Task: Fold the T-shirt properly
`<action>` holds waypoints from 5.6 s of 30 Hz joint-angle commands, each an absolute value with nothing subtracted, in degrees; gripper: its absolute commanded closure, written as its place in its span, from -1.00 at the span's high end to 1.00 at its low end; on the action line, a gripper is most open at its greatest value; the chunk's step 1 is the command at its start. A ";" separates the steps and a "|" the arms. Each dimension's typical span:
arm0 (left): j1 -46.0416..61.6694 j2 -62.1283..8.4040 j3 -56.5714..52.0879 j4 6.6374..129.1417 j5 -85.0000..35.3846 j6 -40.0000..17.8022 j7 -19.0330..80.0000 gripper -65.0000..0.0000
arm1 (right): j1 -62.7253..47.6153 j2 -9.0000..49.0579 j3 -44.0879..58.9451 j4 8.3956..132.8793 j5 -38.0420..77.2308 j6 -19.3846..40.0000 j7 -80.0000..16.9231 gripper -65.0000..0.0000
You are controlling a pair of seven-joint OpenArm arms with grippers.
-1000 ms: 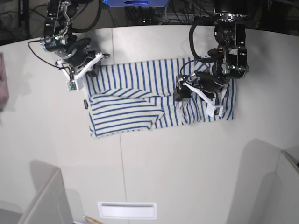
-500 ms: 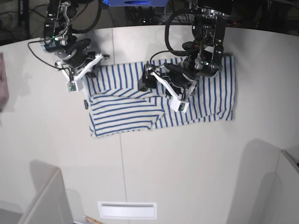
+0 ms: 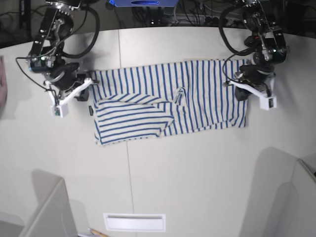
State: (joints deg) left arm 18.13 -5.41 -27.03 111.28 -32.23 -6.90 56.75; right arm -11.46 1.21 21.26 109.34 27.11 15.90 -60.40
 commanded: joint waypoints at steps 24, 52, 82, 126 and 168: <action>25.54 -12.53 -50.95 111.25 -32.13 -12.53 55.25 -1.00 | 10.15 17.10 10.15 62.55 48.84 16.40 -59.91 0.37; 18.51 -13.32 -40.04 100.97 -26.07 -12.62 55.08 -1.00 | 8.22 15.25 2.77 65.27 48.31 20.26 -57.80 -1.00; 9.01 -11.56 -11.38 98.24 -17.71 -12.35 55.60 -1.00 | 9.98 9.89 2.07 91.91 48.22 4.09 -64.57 -1.00; 18.15 -22.20 -12.18 99.38 -17.63 -12.53 55.60 -1.00 | 20.09 -5.23 -39.87 85.76 48.22 -15.34 -52.18 -1.00; 22.64 -23.43 -40.48 99.38 -17.71 -19.56 55.69 -1.00 | 26.86 -8.57 -72.13 80.22 43.91 -19.56 -40.13 0.58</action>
State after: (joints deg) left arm 22.83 -22.24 -39.99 98.65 -17.96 -19.57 56.38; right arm 25.43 -7.46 -72.34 79.05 43.62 -19.99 -41.32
